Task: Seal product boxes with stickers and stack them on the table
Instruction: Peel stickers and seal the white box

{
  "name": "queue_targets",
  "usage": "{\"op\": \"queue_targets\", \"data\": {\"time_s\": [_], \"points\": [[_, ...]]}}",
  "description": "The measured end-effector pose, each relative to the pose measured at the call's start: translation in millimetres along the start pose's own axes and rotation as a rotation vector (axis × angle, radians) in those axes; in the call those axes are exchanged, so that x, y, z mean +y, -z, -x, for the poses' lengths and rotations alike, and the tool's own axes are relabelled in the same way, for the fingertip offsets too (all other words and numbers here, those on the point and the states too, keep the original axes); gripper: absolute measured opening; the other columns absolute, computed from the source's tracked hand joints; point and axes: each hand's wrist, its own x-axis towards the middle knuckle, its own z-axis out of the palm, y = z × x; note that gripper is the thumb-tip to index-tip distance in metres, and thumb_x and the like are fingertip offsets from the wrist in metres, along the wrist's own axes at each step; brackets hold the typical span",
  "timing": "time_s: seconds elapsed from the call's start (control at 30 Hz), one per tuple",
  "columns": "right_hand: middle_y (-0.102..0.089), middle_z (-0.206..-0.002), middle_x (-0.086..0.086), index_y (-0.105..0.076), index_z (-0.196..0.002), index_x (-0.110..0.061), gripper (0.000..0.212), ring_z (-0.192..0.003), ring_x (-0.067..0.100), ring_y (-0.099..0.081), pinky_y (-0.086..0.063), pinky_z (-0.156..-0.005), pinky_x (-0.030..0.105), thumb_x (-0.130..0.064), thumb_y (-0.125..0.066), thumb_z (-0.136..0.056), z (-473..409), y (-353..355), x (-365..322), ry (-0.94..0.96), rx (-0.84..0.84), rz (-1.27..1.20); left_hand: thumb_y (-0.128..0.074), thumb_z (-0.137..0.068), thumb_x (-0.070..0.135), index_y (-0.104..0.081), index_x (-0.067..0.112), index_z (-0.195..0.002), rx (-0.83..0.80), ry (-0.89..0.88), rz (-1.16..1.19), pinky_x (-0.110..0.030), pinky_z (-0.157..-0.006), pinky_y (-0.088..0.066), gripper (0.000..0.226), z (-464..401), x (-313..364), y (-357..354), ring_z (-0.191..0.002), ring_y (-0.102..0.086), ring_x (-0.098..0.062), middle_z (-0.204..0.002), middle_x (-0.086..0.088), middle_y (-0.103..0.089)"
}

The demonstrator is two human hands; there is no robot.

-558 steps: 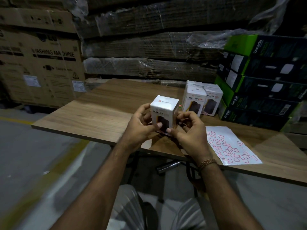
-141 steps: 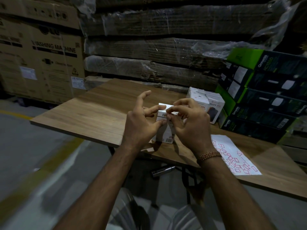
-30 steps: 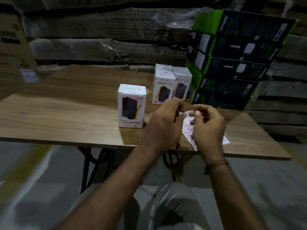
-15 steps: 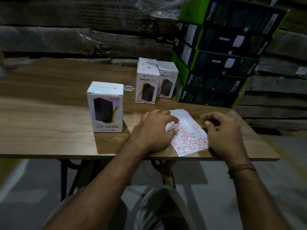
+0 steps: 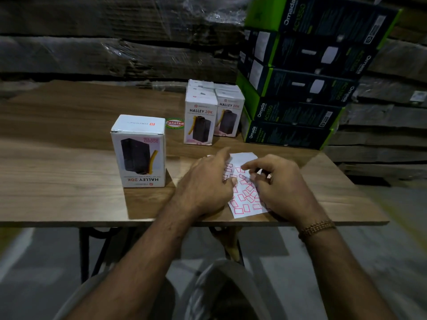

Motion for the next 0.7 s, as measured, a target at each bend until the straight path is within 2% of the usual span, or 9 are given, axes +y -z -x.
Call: {"op": "queue_targets", "data": {"time_s": [0.07, 0.17, 0.37, 0.53, 0.7], "points": [[-0.066, -0.106, -0.009, -0.079, -0.122, -0.027, 0.034, -0.093, 0.002, -0.058, -0.044, -0.075, 0.009, -0.004, -0.069, -0.098, -4, -1, -3, 0.046, -0.082, 0.041, -0.069, -0.101, 0.035, -0.019, 0.032, -0.168, -0.010, 0.010, 0.008, -0.046, -0.118, -0.043, 0.084, 0, 2, 1, -0.151, -0.041, -0.026, -0.164, 0.002, -0.046], [-0.062, -0.110, -0.008, -0.077, -0.127, -0.029, 0.039, -0.102, 0.007, -0.056, -0.054, -0.082, 0.024, -0.004, -0.066, -0.100, -7, -2, -6, 0.091, -0.146, 0.120, -0.066, -0.103, 0.032, -0.017, 0.031, -0.169, -0.016, 0.017, 0.005, -0.047, -0.122, -0.040, 0.082, 0, 4, 3, -0.154, -0.037, -0.027, -0.166, 0.002, -0.045], [-0.066, -0.106, -0.007, -0.083, -0.113, -0.027, 0.030, -0.096, 0.009, -0.061, -0.059, -0.081, 0.035, -0.005, -0.075, -0.095, -12, 1, -7, 0.132, -0.121, 0.147, -0.062, -0.105, 0.031, -0.015, 0.031, -0.170, -0.041, 0.029, -0.006, -0.048, -0.126, -0.030, 0.080, 1, 6, 5, -0.160, -0.025, -0.029, -0.170, 0.004, -0.039], [-0.066, -0.102, -0.011, -0.082, -0.107, -0.027, 0.026, -0.093, 0.005, -0.060, -0.057, -0.080, 0.029, -0.006, -0.073, -0.095, -16, 1, -5, 0.138, -0.132, 0.159, -0.062, -0.104, 0.032, -0.018, 0.031, -0.169, -0.038, 0.034, -0.008, -0.048, -0.125, -0.032, 0.079, 0, 5, 4, -0.159, -0.027, -0.030, -0.169, 0.003, -0.040], [-0.066, -0.103, -0.012, -0.081, -0.105, -0.030, 0.025, -0.094, 0.005, -0.060, -0.057, -0.081, 0.028, -0.009, -0.073, -0.096, -23, 4, -6, 0.142, -0.188, 0.194, -0.058, -0.107, 0.034, -0.025, 0.035, -0.168, -0.062, 0.029, -0.061, -0.046, -0.129, -0.024, 0.069, 2, 8, 5, -0.162, -0.019, -0.029, -0.174, 0.004, -0.031]]}}
